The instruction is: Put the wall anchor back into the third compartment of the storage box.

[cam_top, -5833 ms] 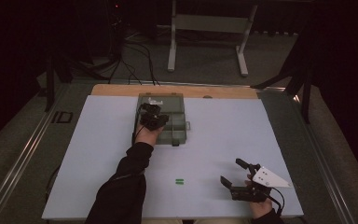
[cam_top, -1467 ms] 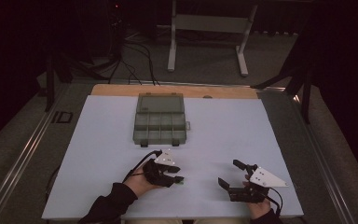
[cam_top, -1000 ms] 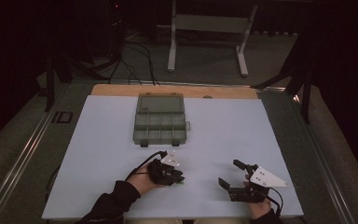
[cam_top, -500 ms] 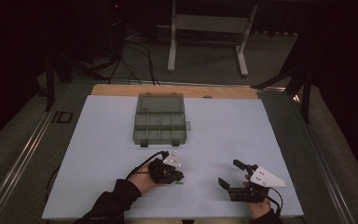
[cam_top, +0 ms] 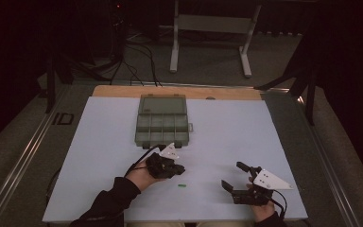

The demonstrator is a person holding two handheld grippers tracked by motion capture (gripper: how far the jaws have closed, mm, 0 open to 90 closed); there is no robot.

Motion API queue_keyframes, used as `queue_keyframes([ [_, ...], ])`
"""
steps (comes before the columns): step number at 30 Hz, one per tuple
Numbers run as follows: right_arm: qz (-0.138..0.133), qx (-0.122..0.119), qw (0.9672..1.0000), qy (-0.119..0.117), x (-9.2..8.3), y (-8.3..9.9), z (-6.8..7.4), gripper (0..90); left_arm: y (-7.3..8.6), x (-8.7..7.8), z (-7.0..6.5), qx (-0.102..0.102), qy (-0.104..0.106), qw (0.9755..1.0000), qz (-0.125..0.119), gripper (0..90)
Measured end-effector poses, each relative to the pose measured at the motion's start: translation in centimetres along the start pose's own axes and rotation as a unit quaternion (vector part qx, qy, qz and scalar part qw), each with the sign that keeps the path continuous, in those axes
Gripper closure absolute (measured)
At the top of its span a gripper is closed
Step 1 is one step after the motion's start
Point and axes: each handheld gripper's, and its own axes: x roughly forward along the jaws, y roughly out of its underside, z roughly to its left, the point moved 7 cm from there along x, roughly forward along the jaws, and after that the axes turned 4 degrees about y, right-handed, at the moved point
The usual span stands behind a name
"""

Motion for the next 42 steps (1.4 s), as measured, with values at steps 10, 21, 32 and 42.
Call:
queue_keyframes([
  [10,0.0,0.0,1.0,0.0,0.0,0.0,0.0,10.7,-1.7,-2.3,0.8,-0.007,-0.019,0.9996,-0.02,83.5],
  [21,0.001,-0.001,1.0,-0.001,0.0,0.0,0.1,10.8,-3.5,-4.9,3.3,-0.032,-0.066,0.9959,-0.053,83.4],
  [32,-0.001,0.0,1.0,-0.001,0.0,0.0,0.1,10.8,-4.7,-5.9,5.6,-0.051,-0.112,0.9899,-0.071,83.4],
  [42,-0.001,-0.001,1.0,-0.001,0.0,0.0,0.1,10.8,-5.7,-6.8,8.6,-0.095,-0.166,0.9769,-0.095,83.4],
])
